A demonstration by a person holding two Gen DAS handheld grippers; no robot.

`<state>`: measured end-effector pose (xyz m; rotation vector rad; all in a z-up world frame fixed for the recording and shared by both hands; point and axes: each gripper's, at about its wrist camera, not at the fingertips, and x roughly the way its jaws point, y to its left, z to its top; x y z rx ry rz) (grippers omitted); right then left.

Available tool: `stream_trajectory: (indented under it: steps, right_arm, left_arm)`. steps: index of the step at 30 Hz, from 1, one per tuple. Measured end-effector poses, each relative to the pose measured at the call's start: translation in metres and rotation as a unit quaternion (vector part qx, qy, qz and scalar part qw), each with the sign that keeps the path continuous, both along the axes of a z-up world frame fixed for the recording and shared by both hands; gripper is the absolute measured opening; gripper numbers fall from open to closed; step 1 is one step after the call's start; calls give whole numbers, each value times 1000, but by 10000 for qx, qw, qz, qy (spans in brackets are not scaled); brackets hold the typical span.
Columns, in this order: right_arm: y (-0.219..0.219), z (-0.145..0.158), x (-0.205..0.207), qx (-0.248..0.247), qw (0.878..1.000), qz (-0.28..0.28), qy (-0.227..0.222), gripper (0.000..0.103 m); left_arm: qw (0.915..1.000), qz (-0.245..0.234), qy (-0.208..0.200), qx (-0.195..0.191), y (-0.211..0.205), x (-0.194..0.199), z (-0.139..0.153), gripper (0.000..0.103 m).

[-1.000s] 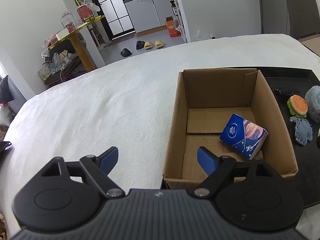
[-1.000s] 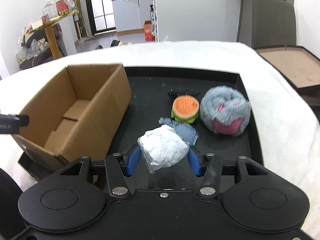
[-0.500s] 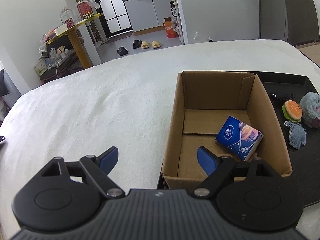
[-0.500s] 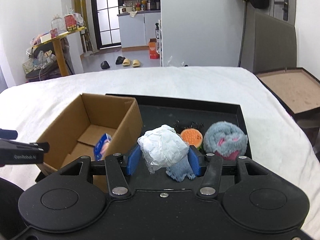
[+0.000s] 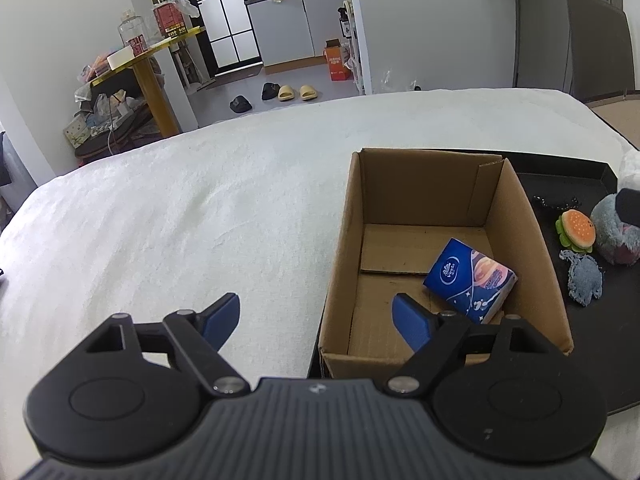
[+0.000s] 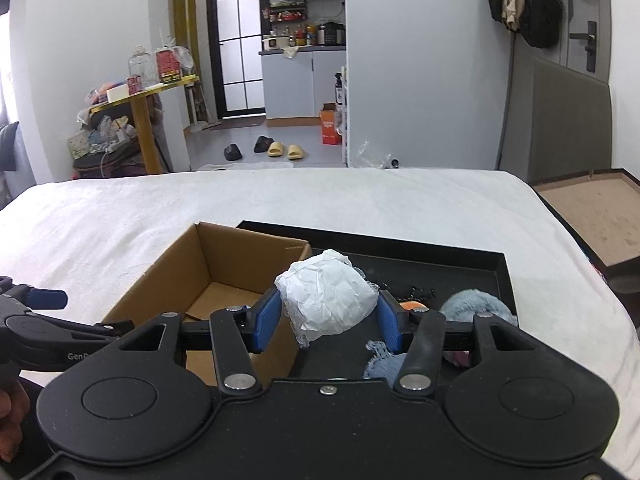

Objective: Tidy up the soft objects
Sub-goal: 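Lift the white cloth into the box and open the right gripper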

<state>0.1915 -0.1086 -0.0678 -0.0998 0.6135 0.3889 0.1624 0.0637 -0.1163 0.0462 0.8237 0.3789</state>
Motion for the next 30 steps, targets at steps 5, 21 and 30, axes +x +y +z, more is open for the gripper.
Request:
stream_trajectory:
  steps: [5, 21, 30]
  right_arm:
    - [9, -1, 1, -22, 9999, 145, -10, 51]
    - [53, 3, 6, -86, 9980, 613, -124, 51]
    - [69, 0, 7, -80, 9960, 891, -1, 51]
  left_arm:
    - [9999, -17, -19, -102, 3, 1, -2, 80]
    - [9988, -69, 69, -485, 14, 5, -11, 42]
    - [9967, -85, 115, -793, 24, 7, -17, 13]
